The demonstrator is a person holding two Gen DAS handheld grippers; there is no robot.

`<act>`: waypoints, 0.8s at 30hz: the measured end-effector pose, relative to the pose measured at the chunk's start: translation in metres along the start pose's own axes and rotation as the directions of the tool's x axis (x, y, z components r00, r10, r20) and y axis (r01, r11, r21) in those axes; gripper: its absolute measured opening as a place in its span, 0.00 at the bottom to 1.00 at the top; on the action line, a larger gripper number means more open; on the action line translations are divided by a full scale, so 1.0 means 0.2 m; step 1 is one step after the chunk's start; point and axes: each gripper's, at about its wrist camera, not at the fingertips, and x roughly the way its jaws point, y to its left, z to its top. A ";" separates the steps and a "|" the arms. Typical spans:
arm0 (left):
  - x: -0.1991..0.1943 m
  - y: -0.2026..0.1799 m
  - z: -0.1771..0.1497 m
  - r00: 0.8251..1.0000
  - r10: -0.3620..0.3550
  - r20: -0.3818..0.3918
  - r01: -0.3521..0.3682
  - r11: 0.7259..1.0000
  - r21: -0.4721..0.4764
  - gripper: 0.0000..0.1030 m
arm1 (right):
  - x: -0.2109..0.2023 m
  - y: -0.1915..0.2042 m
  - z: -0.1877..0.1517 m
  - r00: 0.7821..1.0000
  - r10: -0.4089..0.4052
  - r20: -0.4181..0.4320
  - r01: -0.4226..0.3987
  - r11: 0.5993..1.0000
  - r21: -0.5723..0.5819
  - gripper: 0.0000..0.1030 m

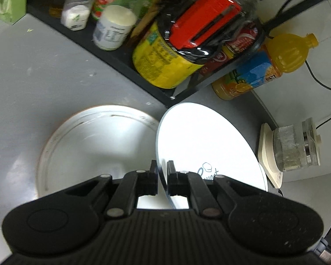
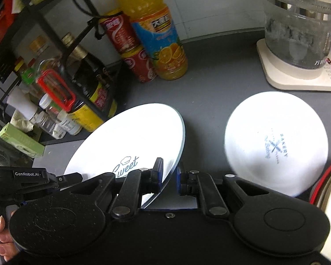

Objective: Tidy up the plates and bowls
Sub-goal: 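Lift the 'Sweet' plate with both tools and carry it over the flower plate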

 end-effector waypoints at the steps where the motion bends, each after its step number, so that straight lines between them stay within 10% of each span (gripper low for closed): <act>1: -0.01 0.02 0.00 1.000 0.001 0.001 -0.001 1.000 -0.003 0.05 | 0.00 0.02 -0.02 1.000 0.004 0.000 -0.004 1.000 -0.005 0.12; 24: -0.16 0.36 -0.10 0.999 0.043 0.007 -0.043 0.998 -0.041 0.05 | 0.07 0.26 -0.25 0.999 0.034 -0.034 -0.037 0.994 -0.102 0.12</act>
